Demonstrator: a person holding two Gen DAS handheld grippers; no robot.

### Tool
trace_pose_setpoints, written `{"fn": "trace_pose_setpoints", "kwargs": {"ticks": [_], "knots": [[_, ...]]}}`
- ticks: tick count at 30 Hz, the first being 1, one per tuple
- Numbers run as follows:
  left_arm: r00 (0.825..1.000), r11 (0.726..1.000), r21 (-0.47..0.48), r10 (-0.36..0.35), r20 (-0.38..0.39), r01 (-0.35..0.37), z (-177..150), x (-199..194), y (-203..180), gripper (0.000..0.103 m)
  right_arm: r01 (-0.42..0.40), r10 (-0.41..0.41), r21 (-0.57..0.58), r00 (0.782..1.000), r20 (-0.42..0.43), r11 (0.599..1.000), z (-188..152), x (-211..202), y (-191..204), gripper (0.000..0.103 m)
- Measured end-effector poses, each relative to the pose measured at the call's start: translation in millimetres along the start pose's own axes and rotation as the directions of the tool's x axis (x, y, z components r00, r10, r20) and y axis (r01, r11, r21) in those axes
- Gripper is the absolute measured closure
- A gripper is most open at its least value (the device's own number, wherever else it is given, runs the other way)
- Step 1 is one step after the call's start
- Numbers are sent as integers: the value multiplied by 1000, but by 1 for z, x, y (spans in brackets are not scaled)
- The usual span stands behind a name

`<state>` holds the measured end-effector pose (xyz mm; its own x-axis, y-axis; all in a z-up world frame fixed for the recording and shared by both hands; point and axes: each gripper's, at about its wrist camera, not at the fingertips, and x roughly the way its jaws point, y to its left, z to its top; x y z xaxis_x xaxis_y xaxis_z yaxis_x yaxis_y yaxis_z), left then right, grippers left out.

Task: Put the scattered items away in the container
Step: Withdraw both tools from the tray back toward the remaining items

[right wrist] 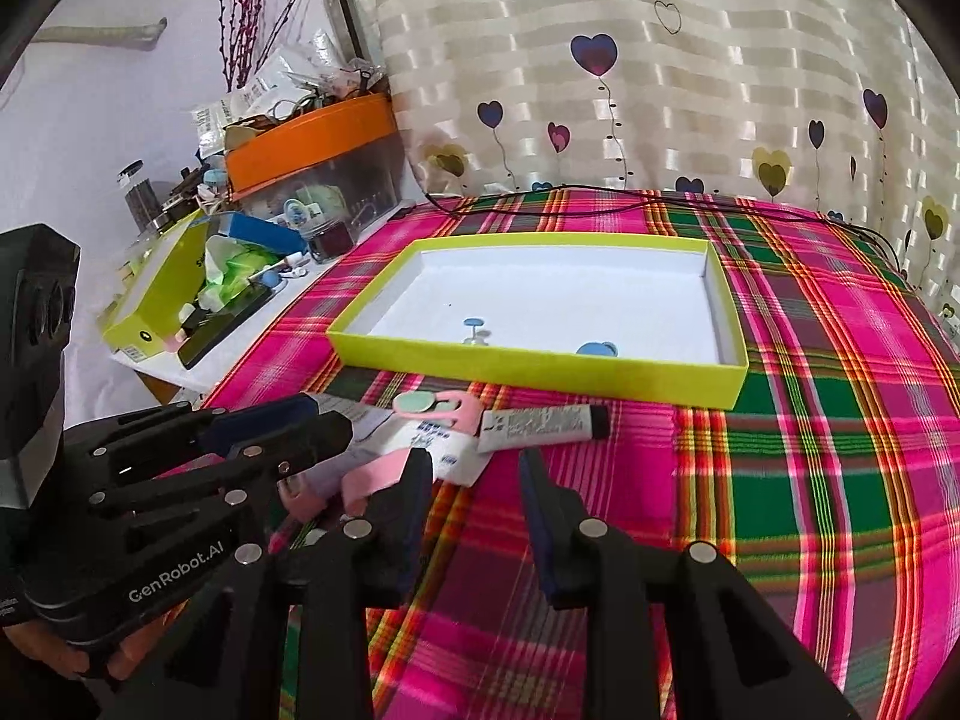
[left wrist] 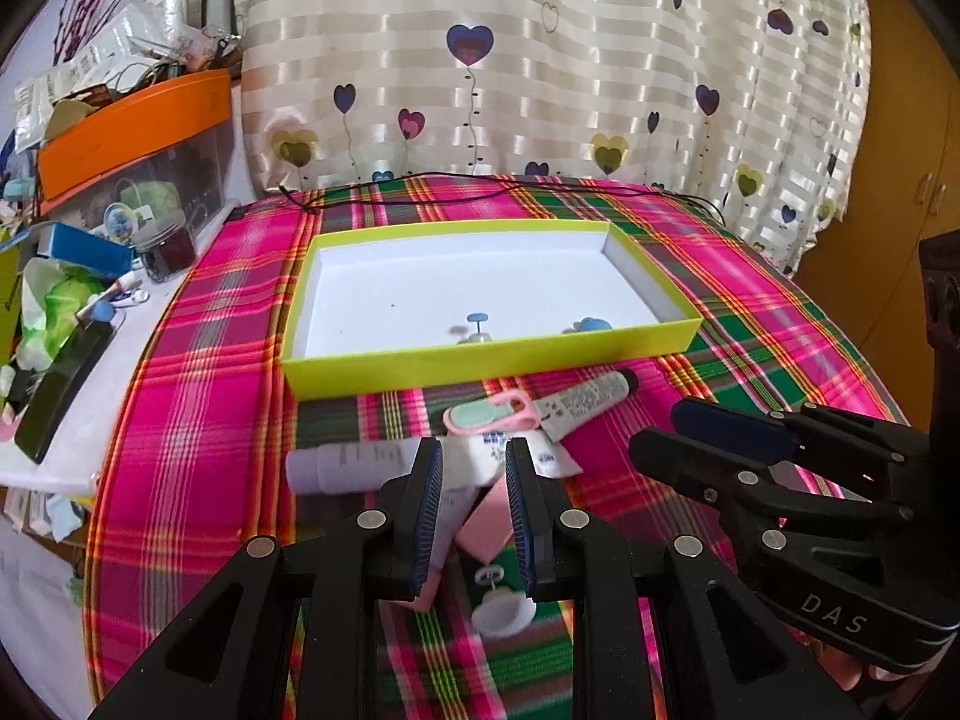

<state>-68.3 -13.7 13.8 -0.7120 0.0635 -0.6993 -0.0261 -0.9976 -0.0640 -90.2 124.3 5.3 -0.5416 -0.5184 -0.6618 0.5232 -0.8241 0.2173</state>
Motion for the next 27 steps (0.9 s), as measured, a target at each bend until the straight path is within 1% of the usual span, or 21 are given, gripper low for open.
{"fn": "trace_pose_setpoints", "kwargs": {"ticks": [6, 12, 27], "knots": [[1000, 1000, -8, -5, 2, 5, -8, -10, 2, 81, -3, 3, 0, 1000, 2, 1000, -7, -7, 6, 72], [1000, 1000, 8, -14, 1, 14, -17, -18, 1, 81, -7, 7, -4, 1000, 0, 1000, -14, -12, 12, 72], [1000, 1000, -16, 10, -10, -10, -31, -27, 9, 81, 1, -1, 0, 1000, 14, 1000, -21, -22, 14, 72]]}}
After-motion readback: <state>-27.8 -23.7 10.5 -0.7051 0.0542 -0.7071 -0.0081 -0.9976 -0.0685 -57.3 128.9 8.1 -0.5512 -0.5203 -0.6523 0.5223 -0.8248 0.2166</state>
